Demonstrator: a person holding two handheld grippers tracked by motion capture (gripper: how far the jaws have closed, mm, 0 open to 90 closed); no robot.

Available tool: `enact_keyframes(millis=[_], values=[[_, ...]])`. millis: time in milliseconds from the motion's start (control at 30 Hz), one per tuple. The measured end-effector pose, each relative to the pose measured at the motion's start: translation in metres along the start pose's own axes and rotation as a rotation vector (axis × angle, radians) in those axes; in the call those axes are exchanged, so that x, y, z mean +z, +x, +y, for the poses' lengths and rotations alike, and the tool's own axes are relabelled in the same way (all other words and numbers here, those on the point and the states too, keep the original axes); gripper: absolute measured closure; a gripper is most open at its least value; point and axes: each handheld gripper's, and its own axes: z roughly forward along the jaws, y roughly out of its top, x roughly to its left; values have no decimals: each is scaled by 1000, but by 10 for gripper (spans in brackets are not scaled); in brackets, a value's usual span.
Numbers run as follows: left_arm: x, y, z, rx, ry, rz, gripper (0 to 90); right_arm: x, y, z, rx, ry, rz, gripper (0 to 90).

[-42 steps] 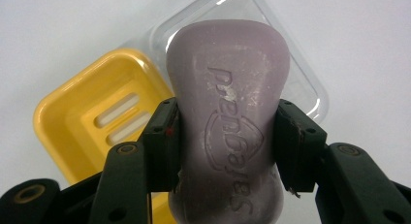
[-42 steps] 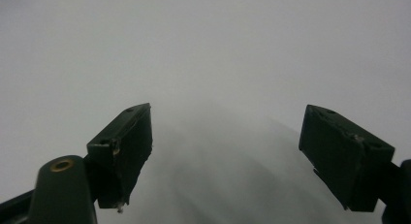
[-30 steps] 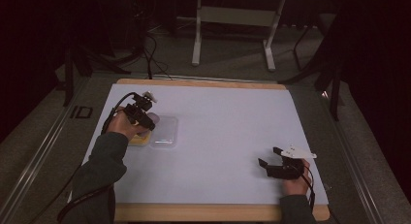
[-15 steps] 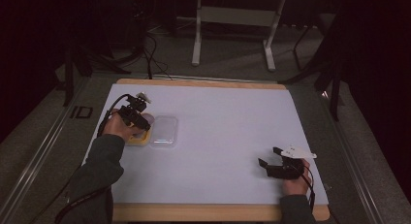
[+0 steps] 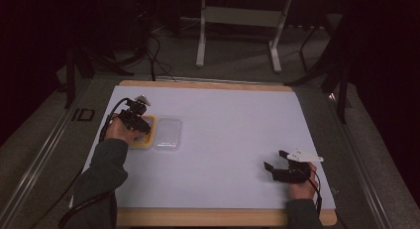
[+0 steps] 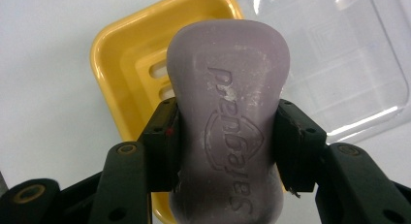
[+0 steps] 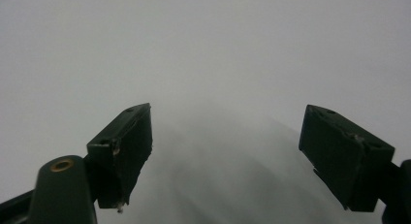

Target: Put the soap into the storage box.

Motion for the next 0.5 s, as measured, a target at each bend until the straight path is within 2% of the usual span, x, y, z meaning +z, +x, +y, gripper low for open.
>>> enact_keyframes(millis=[233,500], values=[[5,4,1,-41,5,6,501,0,0,0,0,0,0,192],[9,4,2,-60,10,7,501,0,0,0,2,0,0,192]])
